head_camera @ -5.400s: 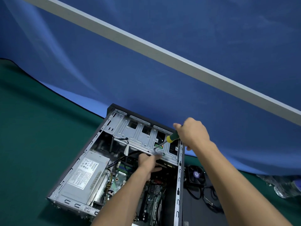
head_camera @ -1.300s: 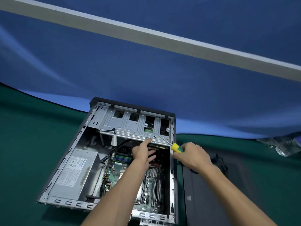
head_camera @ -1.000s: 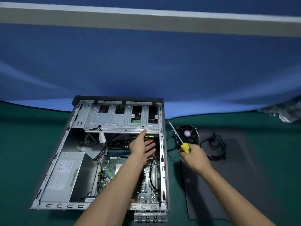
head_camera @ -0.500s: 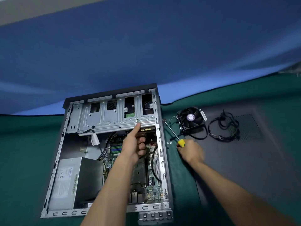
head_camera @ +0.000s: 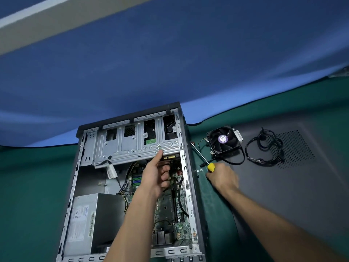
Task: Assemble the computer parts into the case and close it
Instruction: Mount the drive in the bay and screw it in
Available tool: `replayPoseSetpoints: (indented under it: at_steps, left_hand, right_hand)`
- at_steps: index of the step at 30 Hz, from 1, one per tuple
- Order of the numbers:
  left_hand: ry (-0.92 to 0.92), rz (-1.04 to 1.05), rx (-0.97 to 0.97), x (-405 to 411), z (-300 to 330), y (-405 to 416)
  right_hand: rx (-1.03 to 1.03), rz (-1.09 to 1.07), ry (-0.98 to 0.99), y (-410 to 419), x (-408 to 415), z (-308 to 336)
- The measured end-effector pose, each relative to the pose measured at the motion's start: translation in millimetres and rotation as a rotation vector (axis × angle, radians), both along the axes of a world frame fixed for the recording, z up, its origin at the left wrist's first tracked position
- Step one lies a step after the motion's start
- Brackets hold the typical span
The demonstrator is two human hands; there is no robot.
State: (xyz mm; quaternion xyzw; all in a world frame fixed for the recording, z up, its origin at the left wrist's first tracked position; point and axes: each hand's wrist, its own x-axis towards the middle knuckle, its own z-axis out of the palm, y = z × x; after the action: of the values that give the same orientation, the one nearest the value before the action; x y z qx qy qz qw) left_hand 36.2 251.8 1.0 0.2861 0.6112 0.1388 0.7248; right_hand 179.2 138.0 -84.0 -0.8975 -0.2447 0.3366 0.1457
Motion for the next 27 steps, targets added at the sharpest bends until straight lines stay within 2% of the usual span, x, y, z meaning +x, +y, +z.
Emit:
replayPoseSetpoints:
  at_steps: [4, 6, 10, 13, 16, 19, 24, 27]
  left_hand:
    - [0.002, -0.004, 0.017, -1, 3, 1]
    - [0.024, 0.026, 0.048, 2, 4, -1]
    - [0.065, 0.163, 0.113, 20, 8, -14]
    - [0.039, 0.221, 0.094, 33, 18, -21]
    - [0.000, 0.188, 0.105, 38, 31, -32]
    - [-0.050, 0.150, 0.204, 29, 42, -47]
    - [-0.056, -0.041, 0.464, 33, 67, -53]
    - [-0.072, -0.143, 0.539, 44, 84, -55]
  right_hand:
    - [-0.023, -0.017, 0.026, -1, 3, 1]
    - [-0.007, -0.029, 0.113, -4, 4, 2]
    - [0.258, -0.251, 0.530, -13, 5, 11]
    - [0.419, -0.317, 0.627, -12, 9, 36]
    - [0.581, -0.362, 0.711, -5, 14, 70]
    - [0.694, -0.367, 0.781, 2, 17, 100]
    - [0.778, -0.351, 0.865, 11, 14, 128]
    - [0.807, -0.352, 0.919, 11, 9, 139]
